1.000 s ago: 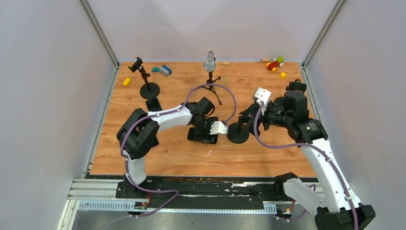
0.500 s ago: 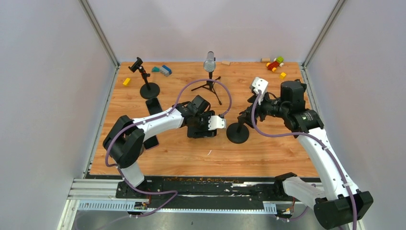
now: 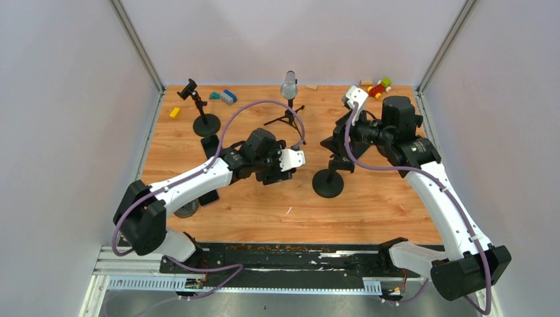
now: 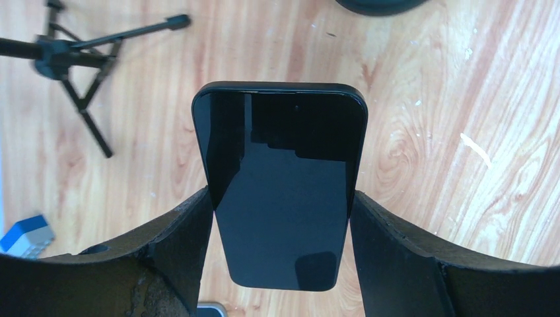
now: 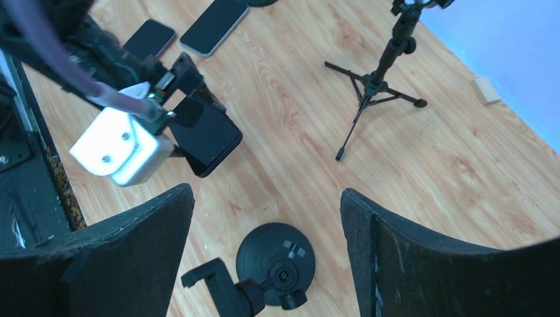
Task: Place the phone on the phone stand
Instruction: Pick up the phone at the center of the board.
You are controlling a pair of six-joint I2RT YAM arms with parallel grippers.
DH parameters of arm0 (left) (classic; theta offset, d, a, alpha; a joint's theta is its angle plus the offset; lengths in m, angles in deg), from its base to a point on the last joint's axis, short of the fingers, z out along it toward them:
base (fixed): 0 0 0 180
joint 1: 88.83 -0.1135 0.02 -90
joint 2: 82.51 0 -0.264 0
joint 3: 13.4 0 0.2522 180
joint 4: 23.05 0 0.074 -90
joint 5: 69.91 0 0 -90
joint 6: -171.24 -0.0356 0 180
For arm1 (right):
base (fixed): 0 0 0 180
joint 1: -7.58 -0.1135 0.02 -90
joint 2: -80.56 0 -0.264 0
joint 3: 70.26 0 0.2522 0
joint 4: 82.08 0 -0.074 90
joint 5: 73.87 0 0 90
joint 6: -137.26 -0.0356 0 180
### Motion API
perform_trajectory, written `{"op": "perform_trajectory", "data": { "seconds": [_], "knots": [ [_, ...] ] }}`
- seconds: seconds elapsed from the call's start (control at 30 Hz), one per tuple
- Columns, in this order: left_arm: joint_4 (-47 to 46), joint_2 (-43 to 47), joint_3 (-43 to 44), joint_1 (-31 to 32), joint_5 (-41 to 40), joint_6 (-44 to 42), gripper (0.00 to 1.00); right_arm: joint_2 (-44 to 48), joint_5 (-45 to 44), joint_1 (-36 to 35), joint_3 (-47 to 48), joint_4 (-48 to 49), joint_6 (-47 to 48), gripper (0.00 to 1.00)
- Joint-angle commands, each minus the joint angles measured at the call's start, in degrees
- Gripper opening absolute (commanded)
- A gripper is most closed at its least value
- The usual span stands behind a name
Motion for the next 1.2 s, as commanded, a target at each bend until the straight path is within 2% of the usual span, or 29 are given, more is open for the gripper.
{"op": "perform_trajectory", "data": {
  "seconds": [0.0, 0.3, 0.6, 1.17],
  "knots": [
    [-5.72, 5.88, 0.21, -0.24, -3.01, 3.88, 0.0, -2.35, -2.01, -0.22, 4.58, 4.95, -6.11, 0.81],
    [-4.43, 10.3, 2.83, -0.24, -7.0, 7.07, 0.0, -10.98, 0.07, -3.42, 12.13, 4.15, -11.25, 0.75],
    [-6.08, 14.36, 1.9, -0.24, -9.24, 10.06, 0.0, -18.42, 2.94, -6.52, 14.42, 3.99, -15.1, 0.64],
    [-9.39, 16.71, 0.0, -0.16, -9.61, 12.93, 0.0, -26.16, 6.99, -11.59, 16.11, 4.37, -18.7, 0.61]
  ]
}}
